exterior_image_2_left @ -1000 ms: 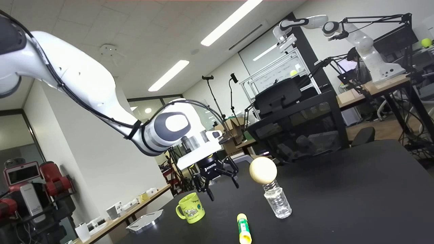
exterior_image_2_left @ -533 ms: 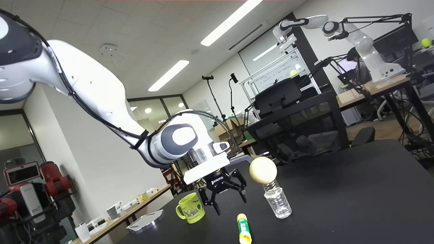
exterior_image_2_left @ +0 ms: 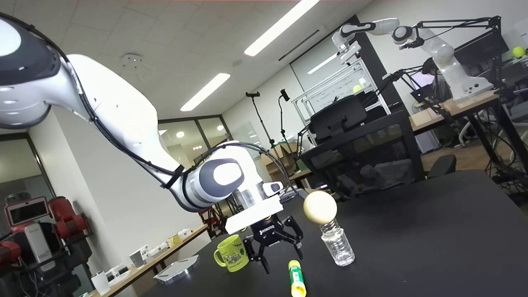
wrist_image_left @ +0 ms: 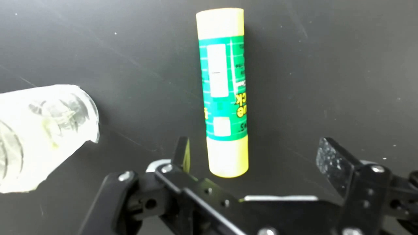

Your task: Pick up the green glue stick from the table and place it in the light yellow cup.

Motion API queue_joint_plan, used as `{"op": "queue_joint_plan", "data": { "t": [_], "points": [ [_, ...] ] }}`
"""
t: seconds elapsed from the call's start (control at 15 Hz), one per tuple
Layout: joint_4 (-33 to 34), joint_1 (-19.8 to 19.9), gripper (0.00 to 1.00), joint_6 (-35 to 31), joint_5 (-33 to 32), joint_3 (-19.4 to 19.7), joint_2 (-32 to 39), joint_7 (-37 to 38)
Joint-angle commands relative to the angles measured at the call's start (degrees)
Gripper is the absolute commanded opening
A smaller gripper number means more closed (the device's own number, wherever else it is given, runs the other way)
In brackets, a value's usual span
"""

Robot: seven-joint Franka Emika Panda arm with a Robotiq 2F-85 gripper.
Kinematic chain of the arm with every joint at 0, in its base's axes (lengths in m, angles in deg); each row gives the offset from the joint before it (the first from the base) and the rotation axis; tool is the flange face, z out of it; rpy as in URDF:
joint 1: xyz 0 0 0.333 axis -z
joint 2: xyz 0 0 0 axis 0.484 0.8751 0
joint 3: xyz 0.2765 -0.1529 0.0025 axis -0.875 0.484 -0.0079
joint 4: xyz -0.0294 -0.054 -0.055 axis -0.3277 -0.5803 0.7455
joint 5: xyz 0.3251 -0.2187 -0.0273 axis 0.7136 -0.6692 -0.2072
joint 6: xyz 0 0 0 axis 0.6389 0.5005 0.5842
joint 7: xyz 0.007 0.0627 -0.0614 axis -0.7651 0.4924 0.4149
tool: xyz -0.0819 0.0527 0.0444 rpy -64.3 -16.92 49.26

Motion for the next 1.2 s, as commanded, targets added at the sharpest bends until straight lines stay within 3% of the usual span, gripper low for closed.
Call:
{"op": "queue_joint_plan", "data": {
  "t": [0.0, 0.07, 0.13, 0.2, 0.6, 0.8, 1.13],
  "points": [
    [0.1, 1.1, 1.0, -0.7, -1.9, -0.4, 0.9, 2.5],
    [0.1, 1.2, 1.0, -0.7, -1.9, -0.5, 1.1, 2.4],
    [0.1, 1.2, 0.75, -0.8, -2.0, -0.3, 1.4, 2.5],
    [0.1, 1.3, 0.74, -0.8, -2.0, -0.3, 1.6, 2.5],
    [0.1, 1.0, 0.31, -0.3, -2.8, -0.1, 1.5, 3.2],
    [0.8, 0.6, 0.11, 3.9, -2.1, 0.1, 0.6, 6.2],
    [3.1, -0.4, 0.09, 13.1, 0.6, -0.6, -2.1, 15.6]
  ]
}}
